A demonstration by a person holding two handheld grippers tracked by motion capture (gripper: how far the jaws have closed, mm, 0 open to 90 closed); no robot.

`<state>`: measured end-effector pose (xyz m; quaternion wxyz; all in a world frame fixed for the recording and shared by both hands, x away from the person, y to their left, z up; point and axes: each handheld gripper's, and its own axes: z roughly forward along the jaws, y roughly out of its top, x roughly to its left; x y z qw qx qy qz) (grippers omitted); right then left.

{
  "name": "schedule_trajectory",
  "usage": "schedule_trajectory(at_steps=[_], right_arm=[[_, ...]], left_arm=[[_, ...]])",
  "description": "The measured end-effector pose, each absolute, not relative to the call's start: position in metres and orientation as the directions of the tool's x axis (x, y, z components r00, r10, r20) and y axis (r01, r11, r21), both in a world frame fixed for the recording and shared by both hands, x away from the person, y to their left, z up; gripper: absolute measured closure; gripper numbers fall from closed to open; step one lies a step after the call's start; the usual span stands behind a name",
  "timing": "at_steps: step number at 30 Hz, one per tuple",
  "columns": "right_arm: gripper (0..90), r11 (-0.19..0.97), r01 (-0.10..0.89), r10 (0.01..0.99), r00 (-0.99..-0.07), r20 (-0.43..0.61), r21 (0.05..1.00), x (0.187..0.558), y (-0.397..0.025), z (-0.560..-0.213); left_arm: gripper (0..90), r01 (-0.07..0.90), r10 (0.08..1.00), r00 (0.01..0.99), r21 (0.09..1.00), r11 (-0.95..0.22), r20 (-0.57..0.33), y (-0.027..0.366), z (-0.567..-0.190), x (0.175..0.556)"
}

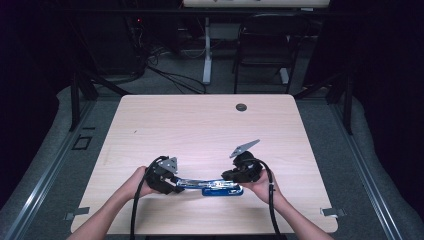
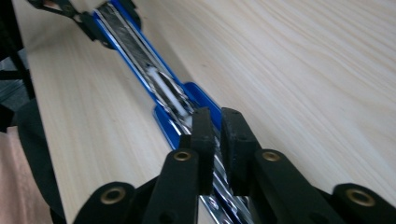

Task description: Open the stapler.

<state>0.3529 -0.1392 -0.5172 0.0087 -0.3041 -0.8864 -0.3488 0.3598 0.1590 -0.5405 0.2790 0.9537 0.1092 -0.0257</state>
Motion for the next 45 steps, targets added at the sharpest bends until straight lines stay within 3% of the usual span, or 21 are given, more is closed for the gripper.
schedule_trajectory(at_steps=[15, 29, 36, 43, 45], right_arm=[[88.1, 0.624, 0.496, 0.459, -0.858, 0.230, 0.604, 0.352, -0.083, -0.535], [90.0, 0.619, 0.500, 0.459, -0.856, 0.238, 0.606, 0.353, -0.084, -0.539], [90.0, 0.617, 0.506, 0.461, -0.853, 0.245, 0.602, 0.354, -0.084, -0.540], [90.0, 0.624, 0.507, 0.463, -0.853, 0.242, 0.594, 0.354, -0.083, -0.541], [90.0, 0.622, 0.509, 0.464, -0.852, 0.243, 0.595, 0.354, -0.084, -0.542]], left_arm=[[65.2, 0.214, 0.196, 0.976, 0.524, -0.825, -0.090, 0.159, -0.539, 0.359], [62.4, 0.218, 0.200, 0.976, 0.522, -0.825, -0.091, 0.157, -0.536, 0.359], [54.6, 0.224, 0.209, 0.974, 0.540, -0.811, -0.089, 0.162, -0.529, 0.360], [57.6, 0.208, 0.206, 0.976, 0.620, -0.757, -0.077, 0.165, -0.515, 0.357], [59.6, 0.199, 0.195, 0.978, 0.603, -0.772, -0.073, 0.163, -0.515, 0.355]])
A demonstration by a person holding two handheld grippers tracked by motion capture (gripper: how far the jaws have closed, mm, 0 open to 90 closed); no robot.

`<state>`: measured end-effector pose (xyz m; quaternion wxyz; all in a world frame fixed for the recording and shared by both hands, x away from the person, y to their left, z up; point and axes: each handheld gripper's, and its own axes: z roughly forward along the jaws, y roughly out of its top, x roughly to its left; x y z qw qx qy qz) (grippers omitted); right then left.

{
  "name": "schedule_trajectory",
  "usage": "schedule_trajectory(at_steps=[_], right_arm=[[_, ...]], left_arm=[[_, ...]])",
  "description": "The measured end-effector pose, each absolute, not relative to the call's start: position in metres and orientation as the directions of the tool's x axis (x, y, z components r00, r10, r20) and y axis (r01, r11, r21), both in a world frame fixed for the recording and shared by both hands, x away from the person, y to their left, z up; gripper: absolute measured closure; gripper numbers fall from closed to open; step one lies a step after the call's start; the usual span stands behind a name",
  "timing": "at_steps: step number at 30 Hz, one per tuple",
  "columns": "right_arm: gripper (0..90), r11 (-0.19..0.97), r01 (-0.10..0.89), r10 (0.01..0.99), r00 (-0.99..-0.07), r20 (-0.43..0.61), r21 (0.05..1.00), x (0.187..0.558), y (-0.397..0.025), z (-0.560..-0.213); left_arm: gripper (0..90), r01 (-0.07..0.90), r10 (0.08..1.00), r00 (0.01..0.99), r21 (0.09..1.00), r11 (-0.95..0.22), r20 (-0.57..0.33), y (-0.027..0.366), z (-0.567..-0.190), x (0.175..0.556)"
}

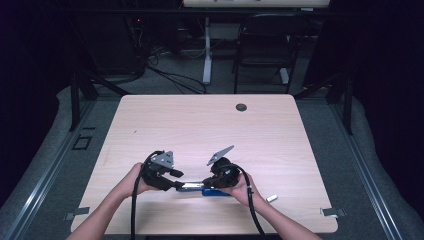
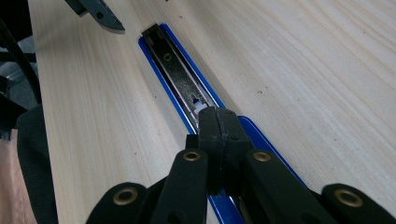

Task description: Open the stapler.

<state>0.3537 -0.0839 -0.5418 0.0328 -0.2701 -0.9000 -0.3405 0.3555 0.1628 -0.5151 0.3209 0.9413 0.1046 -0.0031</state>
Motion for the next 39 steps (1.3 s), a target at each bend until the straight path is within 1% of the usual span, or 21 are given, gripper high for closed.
schedule_trajectory(at_steps=[2, 5, 7, 11, 12, 14, 17, 21, 22, 23, 25, 26, 27, 28, 29, 30, 31, 33, 34, 35, 39], right_arm=[[90.0, 0.622, 0.509, 0.463, -0.852, 0.244, 0.595, 0.354, -0.084, -0.542], [90.0, 0.626, 0.503, 0.464, -0.854, 0.235, 0.596, 0.353, -0.083, -0.542], [90.0, 0.625, 0.504, 0.464, -0.854, 0.235, 0.596, 0.353, -0.083, -0.542], [89.9, 0.626, 0.503, 0.465, -0.854, 0.233, 0.596, 0.353, -0.083, -0.542], [89.7, 0.626, 0.503, 0.465, -0.854, 0.232, 0.596, 0.353, -0.083, -0.542], [87.1, 0.618, 0.507, 0.464, -0.852, 0.242, 0.601, 0.353, -0.084, -0.542], [86.2, 0.636, 0.494, 0.457, -0.860, 0.227, 0.592, 0.353, -0.084, -0.540], [81.7, 0.631, 0.497, 0.463, -0.857, 0.225, 0.595, 0.354, -0.087, -0.535], [77.1, 0.623, 0.503, 0.472, -0.852, 0.224, 0.600, 0.356, -0.092, -0.530], [77.1, 0.623, 0.503, 0.472, -0.852, 0.224, 0.600, 0.356, -0.092, -0.530], [68.4, 0.607, 0.513, 0.488, -0.843, 0.226, 0.607, 0.359, -0.099, -0.523], [66.3, 0.601, 0.517, 0.492, -0.840, 0.227, 0.609, 0.361, -0.102, -0.520], [61.4, 0.597, 0.522, 0.501, -0.836, 0.225, 0.610, 0.361, -0.105, -0.517], [52.6, 0.603, 0.531, 0.508, -0.831, 0.227, 0.596, 0.363, -0.112, -0.513], [52.6, 0.603, 0.531, 0.508, -0.831, 0.227, 0.596, 0.363, -0.112, -0.513], [46.9, 0.602, 0.540, 0.524, -0.823, 0.220, 0.588, 0.362, -0.119, -0.509], [46.9, 0.602, 0.540, 0.524, -0.823, 0.220, 0.588, 0.362, -0.119, -0.509], [41.4, 0.598, 0.552, 0.542, -0.813, 0.215, 0.581, 0.362, -0.128, -0.507], [37.3, 0.594, 0.568, 0.565, -0.799, 0.207, 0.570, 0.361, -0.138, -0.503], [37.3, 0.594, 0.568, 0.565, -0.799, 0.207, 0.570, 0.361, -0.138, -0.503], [32.2, 0.573, 0.595, 0.605, -0.771, 0.199, 0.563, 0.360, -0.160, -0.498]], left_arm=[[59.8, 0.191, 0.195, 0.979, 0.588, -0.786, -0.058, 0.159, -0.519, 0.354], [62.8, 0.190, 0.195, 0.979, 0.562, -0.805, -0.050, 0.155, -0.526, 0.354], [67.4, 0.189, 0.193, 0.980, 0.549, -0.814, -0.051, 0.154, -0.529, 0.354], [75.5, 0.179, 0.185, 0.982, 0.552, -0.815, -0.044, 0.154, -0.531, 0.354], [75.6, 0.180, 0.179, 0.982, 0.545, -0.819, -0.056, 0.154, -0.531, 0.355], [75.6, 0.184, 0.190, 0.981, 0.555, -0.811, -0.049, 0.154, -0.533, 0.355], [75.6, 0.181, 0.187, 0.981, 0.557, -0.811, -0.047, 0.154, -0.533, 0.354], [75.5, 0.182, 0.189, 0.981, 0.559, -0.809, -0.046, 0.154, -0.533, 0.354], [75.5, 0.182, 0.189, 0.981, 0.559, -0.809, -0.046, 0.154, -0.533, 0.354], [75.5, 0.181, 0.190, 0.981, 0.562, -0.807, -0.044, 0.154, -0.534, 0.354], [75.5, 0.182, 0.190, 0.981, 0.563, -0.806, -0.044, 0.154, -0.534, 0.354], [75.5, 0.181, 0.190, 0.981, 0.564, -0.806, -0.044, 0.154, -0.534, 0.354], [75.5, 0.182, 0.190, 0.981, 0.564, -0.806, -0.045, 0.154, -0.534, 0.354], [75.5, 0.182, 0.190, 0.981, 0.564, -0.805, -0.044, 0.154, -0.534, 0.354], [75.5, 0.181, 0.190, 0.981, 0.564, -0.805, -0.044, 0.154, -0.534, 0.354], [75.4, 0.182, 0.190, 0.981, 0.564, -0.806, -0.045, 0.154, -0.534, 0.354], [75.4, 0.183, 0.191, 0.981, 0.564, -0.805, -0.045, 0.154, -0.534, 0.354], [75.4, 0.179, 0.190, 0.981, 0.566, -0.805, -0.041, 0.154, -0.534, 0.354], [75.4, 0.180, 0.192, 0.981, 0.567, -0.804, -0.040, 0.153, -0.534, 0.354], [75.3, 0.180, 0.192, 0.981, 0.567, -0.804, -0.040, 0.153, -0.534, 0.354], [75.3, 0.175, 0.187, 0.982, 0.567, -0.805, -0.039, 0.152, -0.534, 0.354]])
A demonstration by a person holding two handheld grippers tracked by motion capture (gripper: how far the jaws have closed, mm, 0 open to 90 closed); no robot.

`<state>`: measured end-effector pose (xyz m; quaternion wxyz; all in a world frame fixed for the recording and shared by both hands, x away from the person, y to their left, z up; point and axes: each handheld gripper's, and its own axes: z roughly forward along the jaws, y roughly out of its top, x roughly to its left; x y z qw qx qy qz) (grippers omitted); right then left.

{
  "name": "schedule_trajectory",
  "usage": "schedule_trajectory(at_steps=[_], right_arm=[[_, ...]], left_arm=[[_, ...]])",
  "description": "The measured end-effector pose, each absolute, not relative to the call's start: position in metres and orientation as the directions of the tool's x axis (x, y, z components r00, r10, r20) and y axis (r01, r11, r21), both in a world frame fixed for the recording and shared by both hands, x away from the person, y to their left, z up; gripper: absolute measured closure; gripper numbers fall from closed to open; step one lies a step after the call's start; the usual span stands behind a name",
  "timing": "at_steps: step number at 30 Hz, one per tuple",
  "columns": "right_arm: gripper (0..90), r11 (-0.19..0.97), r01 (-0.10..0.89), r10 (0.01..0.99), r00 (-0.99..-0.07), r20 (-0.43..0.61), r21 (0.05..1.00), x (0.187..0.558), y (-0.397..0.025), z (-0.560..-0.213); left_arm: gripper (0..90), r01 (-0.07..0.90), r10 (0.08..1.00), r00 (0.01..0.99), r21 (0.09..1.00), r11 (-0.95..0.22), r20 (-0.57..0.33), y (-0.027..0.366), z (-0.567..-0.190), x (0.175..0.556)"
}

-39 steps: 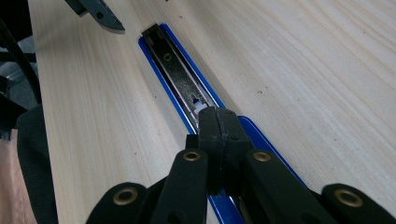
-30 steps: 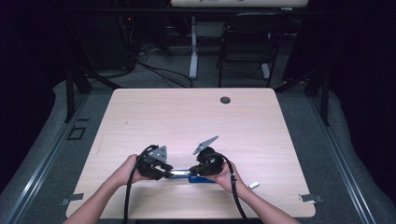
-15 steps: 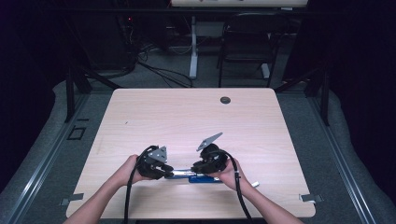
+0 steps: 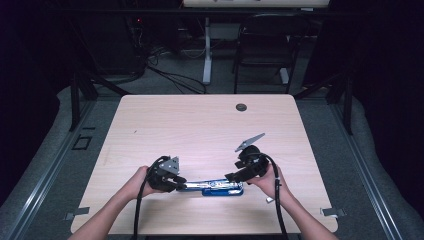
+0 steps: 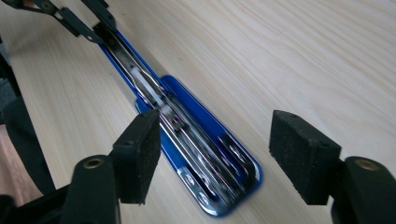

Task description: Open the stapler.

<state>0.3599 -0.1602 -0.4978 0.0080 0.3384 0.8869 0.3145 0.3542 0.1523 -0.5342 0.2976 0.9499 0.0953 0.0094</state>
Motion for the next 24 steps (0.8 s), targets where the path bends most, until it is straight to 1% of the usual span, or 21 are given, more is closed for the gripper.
schedule_trajectory(at_steps=[4, 5, 12, 13, 17, 21, 24], right_arm=[[26.9, 0.554, 0.611, 0.640, -0.747, 0.180, 0.566, 0.358, -0.178, -0.496], [25.7, 0.555, 0.614, 0.656, -0.738, 0.158, 0.562, 0.358, -0.186, -0.496], [21.7, 0.554, 0.625, 0.685, -0.717, 0.124, 0.550, 0.351, -0.201, -0.496], [18.8, 0.560, 0.624, 0.689, -0.716, 0.111, 0.546, 0.347, -0.205, -0.497], [15.8, 0.569, 0.624, 0.700, -0.710, 0.084, 0.536, 0.342, -0.210, -0.498], [13.7, 0.597, 0.617, 0.715, -0.700, 0.009, 0.513, 0.333, -0.217, -0.500], [13.7, 0.578, 0.648, 0.743, -0.670, 0.009, 0.497, 0.326, -0.230, -0.504]], left_arm=[[75.3, 0.171, 0.177, 0.983, 0.559, -0.811, -0.043, 0.152, -0.533, 0.355], [75.3, 0.169, 0.175, 0.984, 0.560, -0.811, -0.043, 0.152, -0.533, 0.355], [75.4, 0.159, 0.177, 0.984, 0.572, -0.805, -0.025, 0.152, -0.534, 0.354], [75.3, 0.157, 0.176, 0.984, 0.572, -0.805, -0.022, 0.152, -0.534, 0.354], [75.3, 0.151, 0.171, 0.985, 0.572, -0.807, -0.019, 0.151, -0.534, 0.354], [75.4, 0.145, 0.166, 0.986, 0.569, -0.809, -0.016, 0.151, -0.534, 0.354], [75.3, 0.138, 0.161, 0.987, 0.569, -0.811, -0.010, 0.150, -0.534, 0.354]])
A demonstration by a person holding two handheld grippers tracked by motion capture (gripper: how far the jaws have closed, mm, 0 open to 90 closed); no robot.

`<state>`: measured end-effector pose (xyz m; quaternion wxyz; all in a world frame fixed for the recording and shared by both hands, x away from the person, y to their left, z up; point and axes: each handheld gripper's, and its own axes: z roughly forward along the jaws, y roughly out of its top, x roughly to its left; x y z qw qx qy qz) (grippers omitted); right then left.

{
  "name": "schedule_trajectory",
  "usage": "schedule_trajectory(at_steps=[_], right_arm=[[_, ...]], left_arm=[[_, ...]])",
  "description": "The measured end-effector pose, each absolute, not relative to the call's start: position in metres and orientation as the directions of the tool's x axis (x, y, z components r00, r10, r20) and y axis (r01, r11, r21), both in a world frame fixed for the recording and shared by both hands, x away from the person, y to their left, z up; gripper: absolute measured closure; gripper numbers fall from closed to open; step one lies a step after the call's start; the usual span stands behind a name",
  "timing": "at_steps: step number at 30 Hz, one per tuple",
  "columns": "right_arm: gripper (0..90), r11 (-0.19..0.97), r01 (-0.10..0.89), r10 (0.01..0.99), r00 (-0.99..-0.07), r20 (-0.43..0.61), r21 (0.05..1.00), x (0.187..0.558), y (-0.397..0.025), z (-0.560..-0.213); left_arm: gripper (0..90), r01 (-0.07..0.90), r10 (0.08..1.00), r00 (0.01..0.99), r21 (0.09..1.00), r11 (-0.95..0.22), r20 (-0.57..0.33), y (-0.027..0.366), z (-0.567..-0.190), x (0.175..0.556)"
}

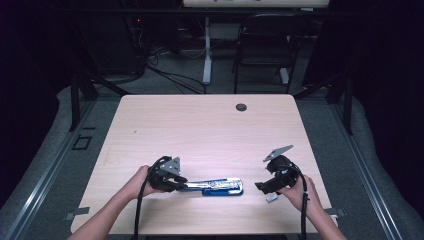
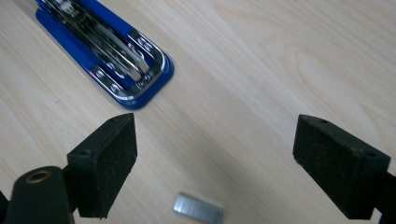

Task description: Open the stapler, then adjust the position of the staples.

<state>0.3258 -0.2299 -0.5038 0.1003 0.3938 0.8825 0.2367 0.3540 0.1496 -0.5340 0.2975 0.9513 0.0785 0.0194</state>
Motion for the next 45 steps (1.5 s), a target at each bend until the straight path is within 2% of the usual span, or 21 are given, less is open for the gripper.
schedule_trajectory(at_steps=[8, 17, 22, 27, 33, 45], right_arm=[[15.7, 0.551, 0.700, 0.779, -0.627, 0.020, 0.453, 0.318, -0.255, -0.511], [25.0, 0.569, 0.726, 0.777, -0.629, 0.036, 0.387, 0.318, -0.263, -0.516], [35.7, 0.612, 0.720, 0.755, -0.655, 0.030, 0.325, 0.311, -0.262, -0.523], [61.0, 0.651, 0.706, 0.735, -0.678, 0.001, 0.278, 0.312, -0.259, -0.529], [69.4, 0.677, 0.695, 0.717, -0.697, -0.002, 0.243, 0.312, -0.256, -0.534], [75.8, 0.714, 0.675, 0.689, -0.724, -0.017, 0.188, 0.311, -0.253, -0.537]], left_arm=[[75.3, 0.139, 0.165, 0.986, 0.557, -0.818, -0.004, 0.149, -0.533, 0.354], [75.4, 0.142, 0.161, 0.987, 0.569, -0.810, -0.017, 0.149, -0.534, 0.354], [75.4, 0.142, 0.160, 0.987, 0.570, -0.810, -0.019, 0.149, -0.535, 0.355], [75.5, 0.140, 0.150, 0.988, 0.562, -0.815, -0.029, 0.149, -0.534, 0.355], [75.5, 0.139, 0.151, 0.988, 0.567, -0.812, -0.026, 0.148, -0.535, 0.356], [75.6, 0.138, 0.150, 0.988, 0.568, -0.811, -0.026, 0.148, -0.535, 0.356]])
